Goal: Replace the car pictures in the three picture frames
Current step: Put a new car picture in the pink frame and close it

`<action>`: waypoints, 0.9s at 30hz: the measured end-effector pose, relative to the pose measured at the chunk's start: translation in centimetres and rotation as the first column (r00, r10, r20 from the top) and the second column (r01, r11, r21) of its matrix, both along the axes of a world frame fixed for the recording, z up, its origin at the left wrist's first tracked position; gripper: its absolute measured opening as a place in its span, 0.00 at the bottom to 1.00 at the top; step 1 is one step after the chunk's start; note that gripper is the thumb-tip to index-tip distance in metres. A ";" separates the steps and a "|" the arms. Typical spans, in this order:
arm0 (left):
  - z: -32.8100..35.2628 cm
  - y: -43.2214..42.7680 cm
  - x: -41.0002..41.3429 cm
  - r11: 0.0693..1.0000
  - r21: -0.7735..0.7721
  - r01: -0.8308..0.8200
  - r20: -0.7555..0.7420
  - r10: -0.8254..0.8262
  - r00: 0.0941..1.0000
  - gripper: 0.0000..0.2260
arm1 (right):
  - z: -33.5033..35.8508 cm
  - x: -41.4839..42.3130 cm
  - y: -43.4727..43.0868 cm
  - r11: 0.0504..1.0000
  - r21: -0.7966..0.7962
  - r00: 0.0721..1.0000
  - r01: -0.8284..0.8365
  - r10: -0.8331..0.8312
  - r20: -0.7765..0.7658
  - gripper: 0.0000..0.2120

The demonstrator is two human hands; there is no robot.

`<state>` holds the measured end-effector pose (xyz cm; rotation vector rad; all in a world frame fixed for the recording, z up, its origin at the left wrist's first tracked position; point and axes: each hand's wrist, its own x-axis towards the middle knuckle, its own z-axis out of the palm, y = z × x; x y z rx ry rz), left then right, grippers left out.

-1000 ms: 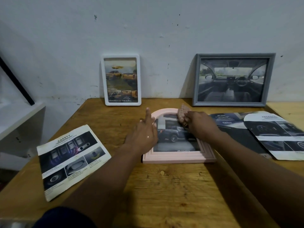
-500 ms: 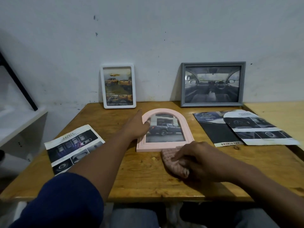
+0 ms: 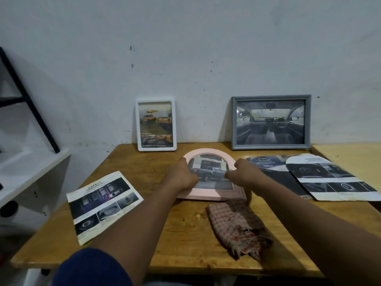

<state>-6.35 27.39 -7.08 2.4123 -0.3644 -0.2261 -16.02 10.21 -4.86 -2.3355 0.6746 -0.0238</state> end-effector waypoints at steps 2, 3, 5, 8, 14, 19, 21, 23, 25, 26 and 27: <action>-0.1 -0.1 0.6 0.993 -0.112 -0.046 0.038 0.050 0.998 0.31 | -0.2 0.7 -0.1 0.999 -0.002 0.995 0.034 -0.034 0.093 0.26; 0.0 -0.1 0.8 0.981 -0.185 -0.062 0.047 0.072 0.996 0.32 | -0.3 1.0 -0.2 0.999 -0.021 0.987 0.049 -0.045 0.155 0.26; 0.3 -0.2 1.2 0.954 -0.292 -0.063 0.100 0.096 0.990 0.32 | 0.0 1.7 -0.3 0.995 -0.062 0.958 0.075 -0.055 0.283 0.27; 0.8 -0.6 2.4 0.944 -0.330 -0.017 0.244 0.102 0.964 0.35 | 0.4 2.7 -0.6 0.993 -0.081 0.889 0.081 -0.035 0.456 0.29; 0.2 -2.3 5.4 0.933 -0.357 0.050 0.331 0.077 0.941 0.43 | 0.5 5.8 -1.9 0.994 -0.108 0.808 0.011 0.055 0.586 0.30; -0.6 -3.9 8.3 0.952 -0.302 0.053 0.312 0.046 0.949 0.46 | -0.4 9.1 -3.1 0.997 -0.074 0.823 -0.001 0.043 0.566 0.31; -0.8 -4.5 9.4 0.963 -0.262 0.065 0.330 0.026 0.944 0.45 | -1.0 10.3 -3.6 0.999 -0.054 0.834 -0.003 0.032 0.550 0.32; -1.1 -5.2 10.5 0.969 -0.232 0.080 0.336 0.002 0.942 0.45 | -1.5 11.2 -4.1 1.000 -0.030 0.845 -0.001 0.016 0.534 0.32; -1.4 -5.8 11.5 0.972 -0.214 0.095 0.333 -0.018 0.943 0.45 | -2.1 11.9 -4.5 1.000 -0.009 0.852 0.010 -0.004 0.524 0.32; -1.5 -6.0 11.8 0.973 -0.208 0.099 0.331 -0.025 0.943 0.45 | -2.4 12.1 -4.6 1.000 -0.003 0.852 0.018 -0.014 0.523 0.32; -1.6 -6.3 12.2 0.974 -0.204 0.101 0.327 -0.030 0.945 0.46 | -2.6 12.3 -4.8 1.000 0.004 0.853 0.025 -0.023 0.521 0.32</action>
